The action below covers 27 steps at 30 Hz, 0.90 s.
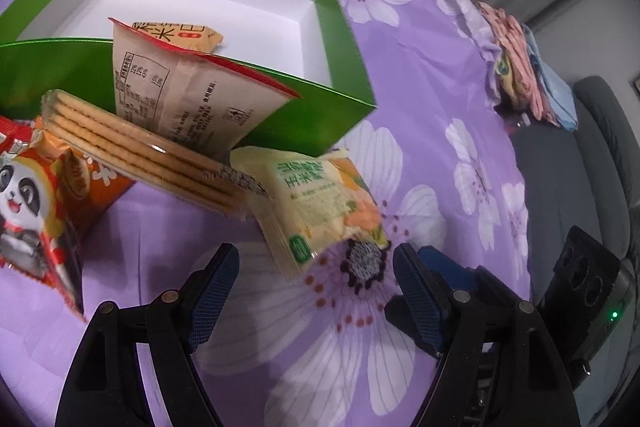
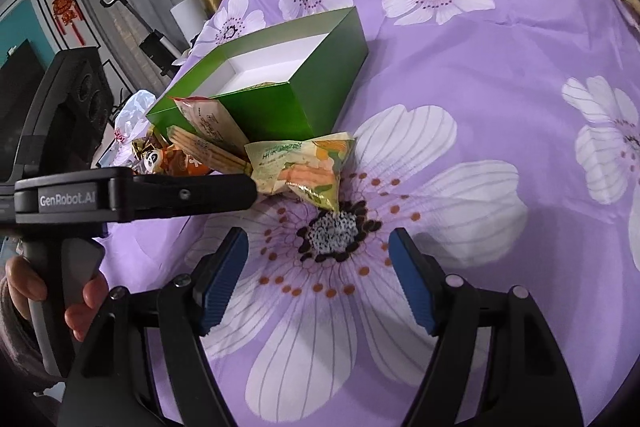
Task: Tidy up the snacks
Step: 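Reach the right gripper to the yellow-green corn snack bag and grasp it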
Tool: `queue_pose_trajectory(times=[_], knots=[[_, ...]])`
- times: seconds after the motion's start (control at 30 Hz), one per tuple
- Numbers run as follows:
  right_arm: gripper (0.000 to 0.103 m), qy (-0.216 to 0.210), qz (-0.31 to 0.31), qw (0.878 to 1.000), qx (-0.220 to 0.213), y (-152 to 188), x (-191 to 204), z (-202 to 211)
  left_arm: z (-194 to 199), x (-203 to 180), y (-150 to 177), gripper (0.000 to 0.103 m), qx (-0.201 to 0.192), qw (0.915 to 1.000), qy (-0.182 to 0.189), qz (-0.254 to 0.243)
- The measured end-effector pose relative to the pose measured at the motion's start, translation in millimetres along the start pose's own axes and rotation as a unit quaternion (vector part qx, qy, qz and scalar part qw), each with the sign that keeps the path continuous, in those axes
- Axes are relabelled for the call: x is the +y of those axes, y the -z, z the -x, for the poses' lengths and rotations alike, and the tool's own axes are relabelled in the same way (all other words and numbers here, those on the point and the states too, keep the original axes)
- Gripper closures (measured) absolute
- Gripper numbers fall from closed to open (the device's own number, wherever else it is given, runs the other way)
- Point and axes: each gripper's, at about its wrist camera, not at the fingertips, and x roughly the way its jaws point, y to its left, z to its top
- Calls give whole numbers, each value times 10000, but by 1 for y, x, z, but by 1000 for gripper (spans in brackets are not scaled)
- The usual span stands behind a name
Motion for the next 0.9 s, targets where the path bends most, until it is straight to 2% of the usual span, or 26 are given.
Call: queue_pose_trajectory(times=[0.5, 0.53, 0.57, 0.67, 0.7, 0.73, 0.83, 0.9], knots=[[30, -566, -73, 9981, 219, -32, -5, -42, -17, 10, -18, 24, -8, 9988, 119, 468], [31, -627, -124, 9976, 276, -32, -6, -46, -17, 10, -18, 26, -29, 9987, 107, 491], [33, -673, -157, 9971, 324, -32, -6, -49, -17, 10, -19, 32, -39, 9987, 86, 492], [45, -804, -173, 9959, 366, -31, -6, -52, -18, 11, -19, 42, -39, 9987, 32, 513], [54, -824, -159, 9957, 387, -31, -5, -53, -18, 12, -19, 44, -30, 9986, 8, 525], [58, -825, -137, 9957, 405, -30, -4, -54, -18, 13, -20, 47, -25, 9986, -2, 533], [66, -882, -128, 9950, 451, -28, -2, -53, -18, 14, -19, 57, 4, 9987, 50, 508], [68, -830, -49, 9955, 464, -26, 0, -53, -18, 11, -17, 60, 23, 9992, 36, 408]])
